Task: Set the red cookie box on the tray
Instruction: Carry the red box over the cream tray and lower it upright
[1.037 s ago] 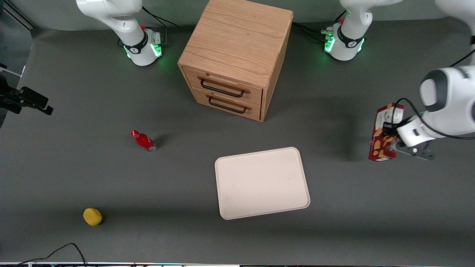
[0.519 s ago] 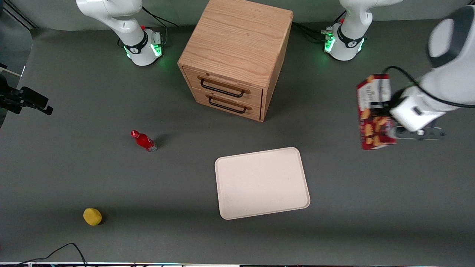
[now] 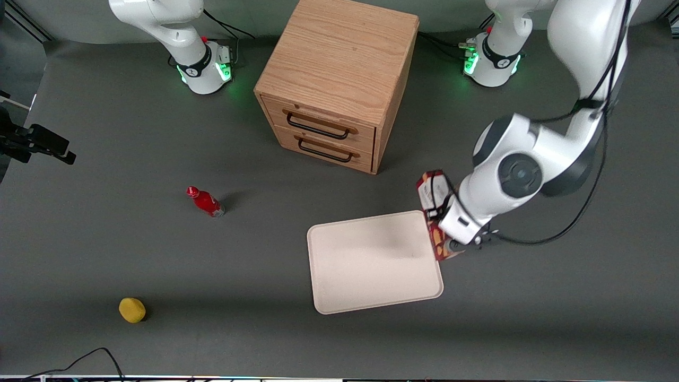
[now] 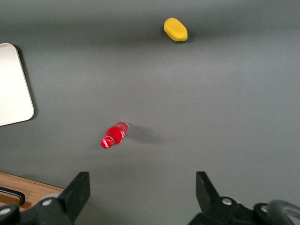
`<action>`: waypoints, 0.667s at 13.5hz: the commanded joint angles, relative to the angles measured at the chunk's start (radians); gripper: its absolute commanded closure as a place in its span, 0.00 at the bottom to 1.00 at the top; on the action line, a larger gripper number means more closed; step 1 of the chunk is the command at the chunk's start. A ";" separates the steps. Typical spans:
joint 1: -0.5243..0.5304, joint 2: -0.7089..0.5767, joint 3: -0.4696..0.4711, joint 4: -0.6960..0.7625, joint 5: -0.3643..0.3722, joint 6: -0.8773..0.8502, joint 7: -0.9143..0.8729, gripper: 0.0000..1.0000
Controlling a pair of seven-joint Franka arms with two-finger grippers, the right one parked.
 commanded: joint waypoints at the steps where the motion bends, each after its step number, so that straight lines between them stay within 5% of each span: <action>1: -0.007 0.107 -0.012 0.031 0.140 0.105 -0.096 1.00; 3: -0.009 0.131 -0.011 0.019 0.182 0.147 -0.103 1.00; 4: -0.009 0.141 -0.010 0.017 0.184 0.165 -0.101 0.76; 5: -0.009 0.145 -0.007 0.014 0.197 0.179 -0.103 0.01; 9: -0.004 0.074 -0.007 0.012 0.204 0.039 -0.092 0.00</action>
